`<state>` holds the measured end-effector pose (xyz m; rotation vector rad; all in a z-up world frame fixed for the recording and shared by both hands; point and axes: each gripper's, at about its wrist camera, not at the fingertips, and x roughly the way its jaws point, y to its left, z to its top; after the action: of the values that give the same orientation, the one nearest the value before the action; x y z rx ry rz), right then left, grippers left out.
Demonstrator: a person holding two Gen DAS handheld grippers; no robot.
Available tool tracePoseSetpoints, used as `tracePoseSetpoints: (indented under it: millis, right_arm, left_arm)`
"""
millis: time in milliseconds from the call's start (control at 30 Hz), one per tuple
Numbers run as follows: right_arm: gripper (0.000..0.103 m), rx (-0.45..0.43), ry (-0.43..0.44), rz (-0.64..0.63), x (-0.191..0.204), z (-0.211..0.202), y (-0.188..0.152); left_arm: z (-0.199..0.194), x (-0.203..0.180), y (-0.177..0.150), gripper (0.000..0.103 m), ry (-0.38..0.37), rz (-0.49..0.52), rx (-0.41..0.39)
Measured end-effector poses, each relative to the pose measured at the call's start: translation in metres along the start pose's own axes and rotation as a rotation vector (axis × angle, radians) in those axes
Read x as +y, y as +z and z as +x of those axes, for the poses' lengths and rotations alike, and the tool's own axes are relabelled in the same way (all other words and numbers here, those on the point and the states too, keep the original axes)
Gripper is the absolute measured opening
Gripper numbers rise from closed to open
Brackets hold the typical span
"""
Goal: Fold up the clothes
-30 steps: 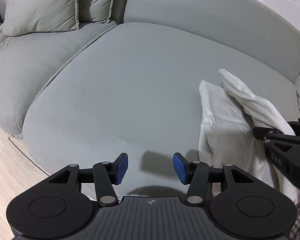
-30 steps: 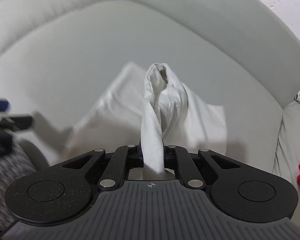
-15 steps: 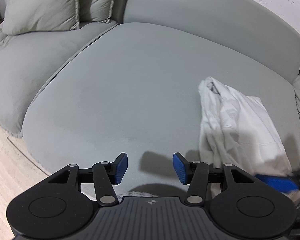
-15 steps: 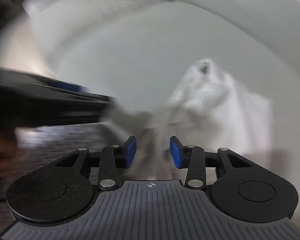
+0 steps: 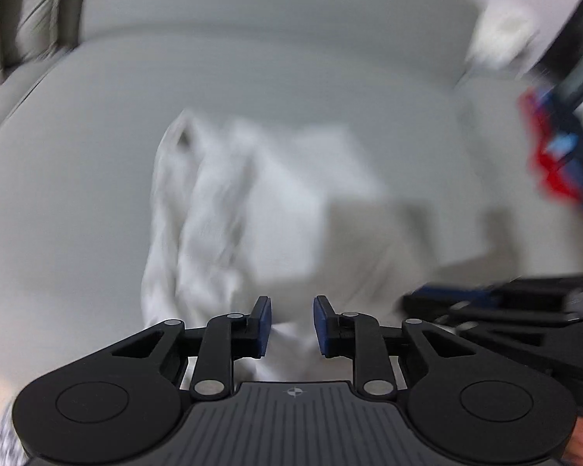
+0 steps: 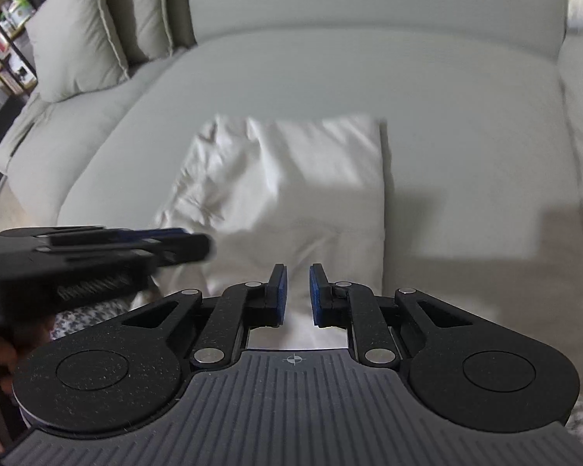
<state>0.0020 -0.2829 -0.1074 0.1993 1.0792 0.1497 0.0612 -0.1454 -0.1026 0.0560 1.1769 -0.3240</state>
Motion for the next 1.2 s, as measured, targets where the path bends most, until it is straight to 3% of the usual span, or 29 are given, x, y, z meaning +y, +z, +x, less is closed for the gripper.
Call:
tracePoseSetpoints:
  millis: [100,233,333,533,600,767,833,1000,1100,1200]
  right_arm:
    - [0.018,0.07,-0.041,-0.049,-0.004,0.021,-0.011]
    - [0.018,0.097,-0.071,-0.145,-0.003,0.013,-0.026]
    - [0.021,0.092,-0.114,-0.205,-0.004,-0.006,-0.027]
    - [0.024,-0.024,-0.086,-0.188,-0.005,-0.018,0.004]
    - [0.024,-0.039,-0.049,-0.186,-0.005,-0.013,0.012]
    - [0.024,-0.029,0.074,-0.126,-0.008,0.0,0.003]
    - [0.024,-0.01,0.084,-0.103,-0.004,0.009,-0.005]
    - [0.024,0.029,0.074,-0.065,-0.003,0.027,-0.016]
    - [0.025,0.028,0.083,-0.058,-0.004,0.031,-0.016]
    - [0.026,0.029,0.085,-0.057,-0.004,0.032,-0.016]
  left_arm:
    - [-0.007,0.012,-0.015,0.025,0.067,-0.007,0.03]
    - [-0.021,0.034,-0.032,0.027,0.161,-0.029,0.091]
    - [-0.038,0.043,-0.031,0.027,0.106,-0.07,0.009]
    - [-0.039,0.031,0.003,0.027,0.038,-0.046,-0.225]
    - [-0.03,0.032,0.011,0.027,0.025,-0.041,-0.238]
    - [-0.011,0.041,0.013,0.027,0.025,-0.034,-0.237]
    - [-0.006,0.043,0.015,0.021,0.029,-0.035,-0.215]
    - [0.0,0.043,0.01,0.021,0.005,-0.021,-0.164]
    - [0.0,0.043,0.006,0.023,0.007,-0.019,-0.146]
    - [0.0,0.04,0.004,0.031,0.026,0.002,-0.132]
